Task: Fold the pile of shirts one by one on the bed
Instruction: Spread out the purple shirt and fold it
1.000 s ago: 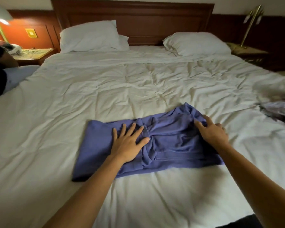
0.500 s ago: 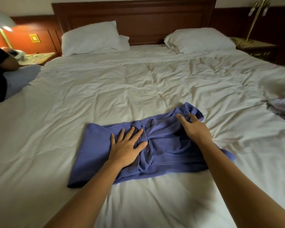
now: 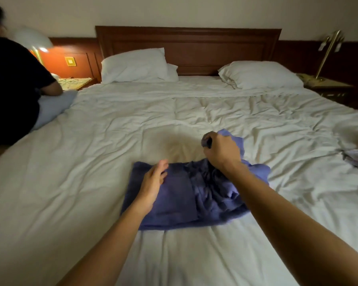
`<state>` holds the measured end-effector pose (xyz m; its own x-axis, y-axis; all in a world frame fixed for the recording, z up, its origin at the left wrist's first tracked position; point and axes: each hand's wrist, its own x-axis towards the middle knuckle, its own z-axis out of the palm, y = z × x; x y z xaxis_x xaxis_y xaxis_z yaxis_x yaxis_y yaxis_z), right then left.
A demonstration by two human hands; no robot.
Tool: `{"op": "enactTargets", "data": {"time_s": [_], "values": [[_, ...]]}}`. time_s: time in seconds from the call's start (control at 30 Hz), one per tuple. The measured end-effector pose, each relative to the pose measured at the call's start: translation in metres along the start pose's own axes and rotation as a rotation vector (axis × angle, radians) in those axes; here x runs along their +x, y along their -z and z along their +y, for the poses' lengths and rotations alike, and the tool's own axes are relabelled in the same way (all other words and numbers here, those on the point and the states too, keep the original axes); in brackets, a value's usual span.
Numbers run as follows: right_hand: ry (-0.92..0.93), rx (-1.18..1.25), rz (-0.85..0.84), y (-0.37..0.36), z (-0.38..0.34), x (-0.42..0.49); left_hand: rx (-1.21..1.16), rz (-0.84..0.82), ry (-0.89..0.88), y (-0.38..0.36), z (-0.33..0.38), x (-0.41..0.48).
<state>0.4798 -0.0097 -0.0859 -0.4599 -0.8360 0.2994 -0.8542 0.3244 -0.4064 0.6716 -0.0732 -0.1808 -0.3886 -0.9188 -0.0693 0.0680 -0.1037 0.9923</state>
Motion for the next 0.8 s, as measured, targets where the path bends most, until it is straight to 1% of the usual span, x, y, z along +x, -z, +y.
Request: {"op": "enactTargets", "data": {"time_s": [0.03,0.1,0.13,0.17,0.2,0.23,0.27,0.3,0.37,0.4,0.43,0.47,0.5,0.53,0.6,0.67,0.7,0.77,0.8], "values": [[0.036,-0.022,-0.095,-0.004,-0.030,0.001,-0.134,0.014,0.098,0.012,0.008,-0.002],[0.121,-0.020,-0.358,-0.015,-0.086,-0.004,-0.357,0.014,0.242,0.041,0.017,-0.004],[0.135,0.049,-0.506,-0.020,-0.107,-0.005,-0.427,-0.008,0.277,0.055,0.019,-0.004],[0.103,0.183,-0.645,-0.025,-0.122,-0.006,-0.471,-0.043,0.291,0.068,0.019,-0.006],[0.041,0.328,-0.741,-0.026,-0.130,-0.008,-0.509,-0.090,0.289,0.078,0.018,-0.009],[0.013,0.419,-0.743,-0.026,-0.131,-0.009,-0.541,-0.126,0.289,0.086,0.017,-0.011],[0.032,0.435,-0.680,-0.026,-0.125,-0.011,-0.553,-0.144,0.294,0.091,0.017,-0.016],[0.068,0.395,-0.581,-0.027,-0.113,-0.012,-0.518,-0.142,0.291,0.092,0.017,-0.019],[0.107,0.296,-0.404,-0.034,-0.077,-0.020,-0.346,-0.103,0.226,0.087,0.015,-0.020],[0.137,0.264,-0.363,-0.041,-0.057,-0.028,-0.220,-0.056,0.187,0.083,0.014,-0.018],[0.173,0.240,-0.364,-0.051,-0.038,-0.039,-0.089,0.000,0.162,0.078,0.011,-0.015],[0.187,0.201,-0.402,-0.063,-0.021,-0.051,0.009,0.049,0.154,0.074,0.010,-0.014],[0.177,0.146,-0.454,-0.076,-0.005,-0.064,0.059,0.087,0.160,0.072,0.009,-0.012],[0.159,0.093,-0.490,-0.088,0.008,-0.075,0.064,0.113,0.165,0.071,0.010,-0.011],[0.170,0.103,-0.491,-0.100,0.021,-0.087,0.040,0.174,0.156,0.075,0.012,-0.005],[0.222,0.184,-0.450,-0.099,0.022,-0.083,0.056,0.235,0.135,0.085,0.015,-0.001],[0.247,0.210,-0.402,-0.098,0.020,-0.076,0.109,0.240,0.121,0.092,0.016,0.001],[0.257,0.283,-0.253,-0.097,0.013,-0.054,0.340,0.198,0.110,0.105,0.020,0.002],[0.216,0.327,-0.200,-0.097,0.008,-0.040,0.482,0.166,0.130,0.109,0.021,0.001]]}}
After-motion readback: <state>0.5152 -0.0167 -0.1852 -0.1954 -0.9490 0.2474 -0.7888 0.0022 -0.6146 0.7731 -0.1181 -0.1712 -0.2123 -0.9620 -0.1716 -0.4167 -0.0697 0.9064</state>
